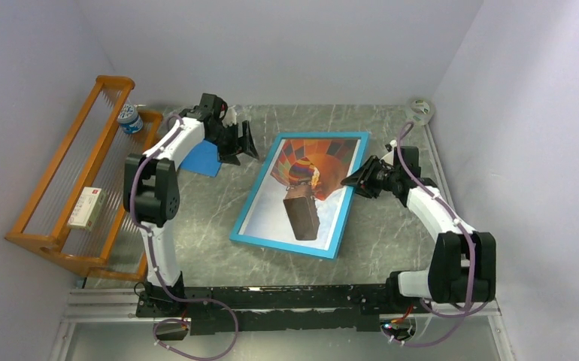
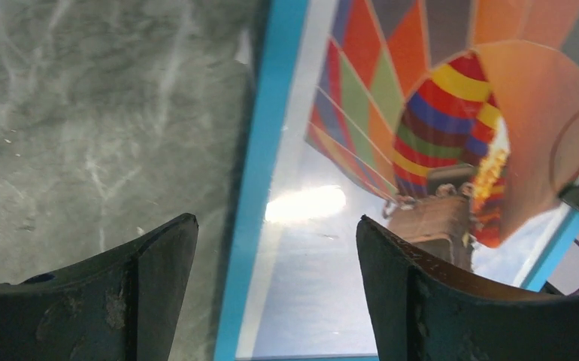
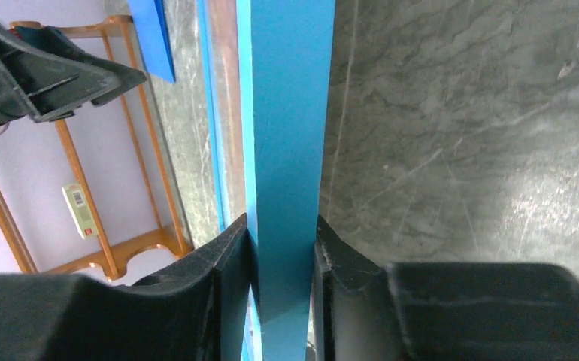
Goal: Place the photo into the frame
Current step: Turn over the photo frame at the center of the board.
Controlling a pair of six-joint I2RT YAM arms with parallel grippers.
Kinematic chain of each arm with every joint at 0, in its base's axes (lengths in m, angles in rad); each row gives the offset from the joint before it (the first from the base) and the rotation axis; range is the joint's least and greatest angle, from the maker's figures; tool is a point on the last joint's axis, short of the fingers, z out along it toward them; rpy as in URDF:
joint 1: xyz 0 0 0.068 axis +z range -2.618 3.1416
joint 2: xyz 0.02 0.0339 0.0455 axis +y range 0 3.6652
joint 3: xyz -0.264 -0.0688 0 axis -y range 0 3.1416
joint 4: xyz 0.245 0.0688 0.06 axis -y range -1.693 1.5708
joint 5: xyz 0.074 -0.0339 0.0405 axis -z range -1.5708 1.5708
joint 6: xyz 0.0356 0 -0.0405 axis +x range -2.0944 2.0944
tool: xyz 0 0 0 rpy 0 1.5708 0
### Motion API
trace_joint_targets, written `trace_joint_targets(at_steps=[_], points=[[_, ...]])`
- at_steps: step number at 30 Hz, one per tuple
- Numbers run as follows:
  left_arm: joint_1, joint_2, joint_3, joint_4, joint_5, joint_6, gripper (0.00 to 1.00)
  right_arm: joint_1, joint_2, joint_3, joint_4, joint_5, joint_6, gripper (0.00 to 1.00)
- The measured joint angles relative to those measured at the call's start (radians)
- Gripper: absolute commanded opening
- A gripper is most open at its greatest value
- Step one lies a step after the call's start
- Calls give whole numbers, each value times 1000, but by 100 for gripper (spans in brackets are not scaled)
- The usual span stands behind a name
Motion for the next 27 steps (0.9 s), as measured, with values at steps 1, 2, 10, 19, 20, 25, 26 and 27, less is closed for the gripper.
trace_joint_targets(at_steps=[1, 2, 10, 19, 20, 25, 26, 27], points=[[10, 26, 0, 2, 0, 0, 83, -3, 10, -8, 25, -10, 0, 47], [16, 41, 0, 4, 0, 2, 84, -4, 23, -20, 56, -17, -6, 53], [25, 101, -67, 83, 7, 21, 86, -13, 187, -107, 246, -16, -25, 80], [25, 134, -79, 51, -9, 21, 85, -13, 349, 6, 219, 66, -34, 86], [25, 134, -79, 49, -9, 21, 85, -13, 358, 22, 209, 81, -38, 86], [25, 150, -79, 42, 1, 16, 81, -13, 422, 121, 135, 121, -42, 83], [25, 154, -79, 43, 11, 12, 80, -13, 443, 150, 119, 122, -42, 82], [26, 155, -79, 43, 17, 8, 79, -13, 463, 175, 106, 123, -42, 82]])
